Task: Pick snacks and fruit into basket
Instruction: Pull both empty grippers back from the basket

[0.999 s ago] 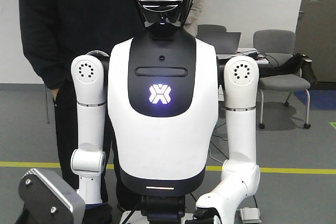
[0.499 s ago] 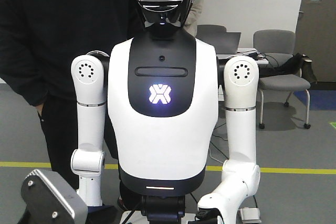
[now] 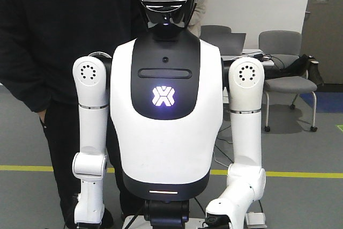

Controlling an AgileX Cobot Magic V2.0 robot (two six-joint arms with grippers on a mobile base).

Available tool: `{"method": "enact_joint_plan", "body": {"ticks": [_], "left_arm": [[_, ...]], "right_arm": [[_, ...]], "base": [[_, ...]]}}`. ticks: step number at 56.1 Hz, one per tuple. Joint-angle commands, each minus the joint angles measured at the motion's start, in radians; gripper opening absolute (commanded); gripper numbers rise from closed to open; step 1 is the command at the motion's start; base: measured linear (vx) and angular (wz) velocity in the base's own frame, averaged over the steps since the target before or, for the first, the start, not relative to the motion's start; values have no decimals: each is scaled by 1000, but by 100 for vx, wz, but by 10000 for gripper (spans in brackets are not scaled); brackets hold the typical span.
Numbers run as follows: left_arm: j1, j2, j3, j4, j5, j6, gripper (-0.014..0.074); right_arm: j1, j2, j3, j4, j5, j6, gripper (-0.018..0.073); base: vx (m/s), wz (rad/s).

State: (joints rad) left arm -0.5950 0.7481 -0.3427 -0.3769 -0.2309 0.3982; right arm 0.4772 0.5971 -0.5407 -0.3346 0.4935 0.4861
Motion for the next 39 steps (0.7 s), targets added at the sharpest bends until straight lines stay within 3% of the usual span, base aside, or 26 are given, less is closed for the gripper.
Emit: {"method": "enact_joint_plan", "body": {"ticks": [1, 10, 17, 24, 30, 33, 35, 39], "left_arm": [[101, -96, 37, 57, -85, -17, -10], [299, -282, 172, 99, -58, -79, -10], [405, -427, 263, 168, 35, -125, -10], [473, -533, 291, 279, 177, -191, -10], [500, -620, 350, 354, 179, -286, -10], [513, -670, 389, 377, 167, -336, -10], [523, -707, 382, 377, 231, -372, -10], [547, -768, 383, 389, 263, -386, -10]], "right_arm": [[-6, 0, -30, -23, -72, -4, 567], [-6, 0, -30, -23, -72, -4, 567], [-6, 0, -30, -23, -72, -4, 567], [-6, 0, -30, -23, -72, -4, 567], [-6, 0, -30, -23, -72, -4, 567], [-6, 0, -30, -23, -72, -4, 567], [-6, 0, -30, -23, -71, -4, 567], [-6, 0, -30, -23, -72, -4, 567]], "base": [[0, 0], [0, 0], [0, 0], [0, 0], [0, 0], [0, 0], [0, 0], [0, 0]]}}
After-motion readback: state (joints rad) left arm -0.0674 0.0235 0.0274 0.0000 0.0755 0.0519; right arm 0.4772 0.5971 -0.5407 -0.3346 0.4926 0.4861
